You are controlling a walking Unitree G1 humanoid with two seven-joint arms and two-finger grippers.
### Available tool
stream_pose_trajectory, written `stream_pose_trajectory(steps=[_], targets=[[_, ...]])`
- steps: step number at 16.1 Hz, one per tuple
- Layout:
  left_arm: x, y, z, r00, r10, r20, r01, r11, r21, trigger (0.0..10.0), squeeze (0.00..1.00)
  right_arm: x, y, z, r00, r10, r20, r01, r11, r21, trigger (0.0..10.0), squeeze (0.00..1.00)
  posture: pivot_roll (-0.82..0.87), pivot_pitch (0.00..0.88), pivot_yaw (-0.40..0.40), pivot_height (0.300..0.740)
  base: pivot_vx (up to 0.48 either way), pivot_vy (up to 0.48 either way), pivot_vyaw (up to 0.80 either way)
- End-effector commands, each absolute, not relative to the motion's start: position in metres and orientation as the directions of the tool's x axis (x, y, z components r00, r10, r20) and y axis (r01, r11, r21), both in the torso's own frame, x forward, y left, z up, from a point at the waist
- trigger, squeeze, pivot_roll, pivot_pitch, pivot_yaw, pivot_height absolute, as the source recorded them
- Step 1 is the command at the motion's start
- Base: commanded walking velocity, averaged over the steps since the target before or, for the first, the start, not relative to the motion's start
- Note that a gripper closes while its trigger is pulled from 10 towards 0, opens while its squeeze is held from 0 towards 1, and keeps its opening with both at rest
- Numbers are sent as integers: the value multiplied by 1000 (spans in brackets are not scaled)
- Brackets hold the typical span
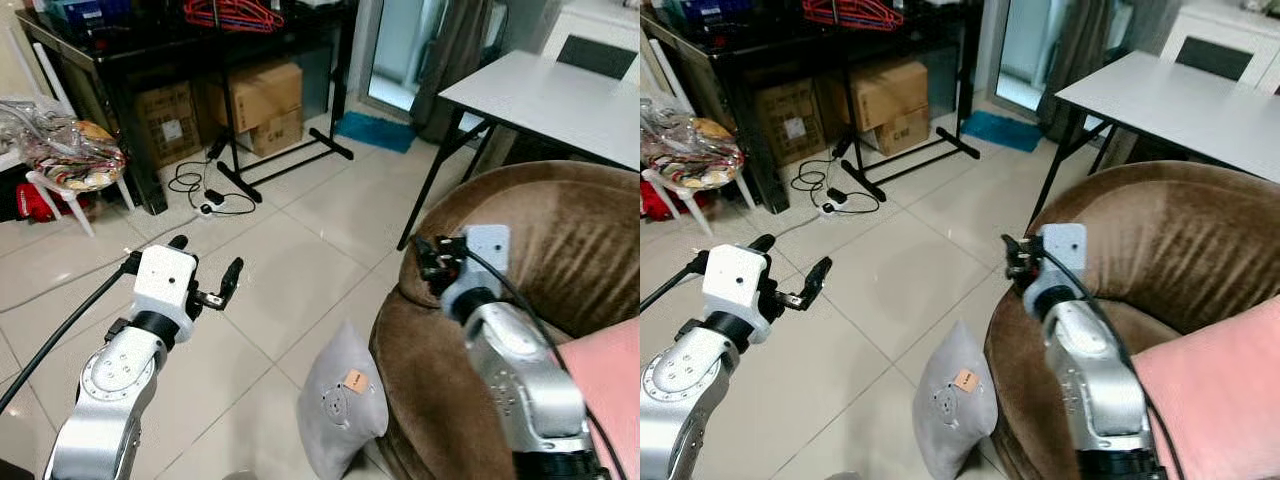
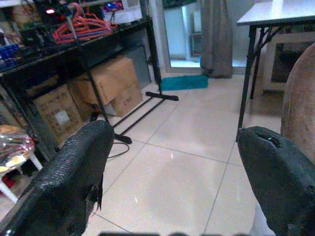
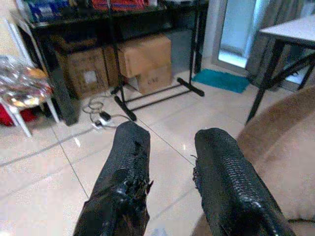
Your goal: Move the pillow to the sofa from floor
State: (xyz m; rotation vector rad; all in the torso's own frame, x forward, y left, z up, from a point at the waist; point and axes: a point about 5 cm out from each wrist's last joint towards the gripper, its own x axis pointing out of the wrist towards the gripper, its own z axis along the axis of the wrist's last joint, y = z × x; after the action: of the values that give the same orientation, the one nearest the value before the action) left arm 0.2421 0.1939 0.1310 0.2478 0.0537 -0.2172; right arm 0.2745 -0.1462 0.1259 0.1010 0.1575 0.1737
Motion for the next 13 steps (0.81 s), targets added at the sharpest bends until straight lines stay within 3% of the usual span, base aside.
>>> stream_pose_trajectory(steps=[1, 13], targets=[[244, 195, 132, 980, -186, -67, 196, 951, 239, 10000, 0, 275, -150, 129, 980, 155, -127, -142, 984, 104, 10000, 0, 7, 0, -48, 686, 0, 0, 0], [243, 194, 128, 984, -165, -69, 177, 957, 231, 10000, 0, 275, -147, 129, 978, 168, -123, -156, 982, 103, 10000, 0, 6, 0, -59, 582, 0, 0, 0]])
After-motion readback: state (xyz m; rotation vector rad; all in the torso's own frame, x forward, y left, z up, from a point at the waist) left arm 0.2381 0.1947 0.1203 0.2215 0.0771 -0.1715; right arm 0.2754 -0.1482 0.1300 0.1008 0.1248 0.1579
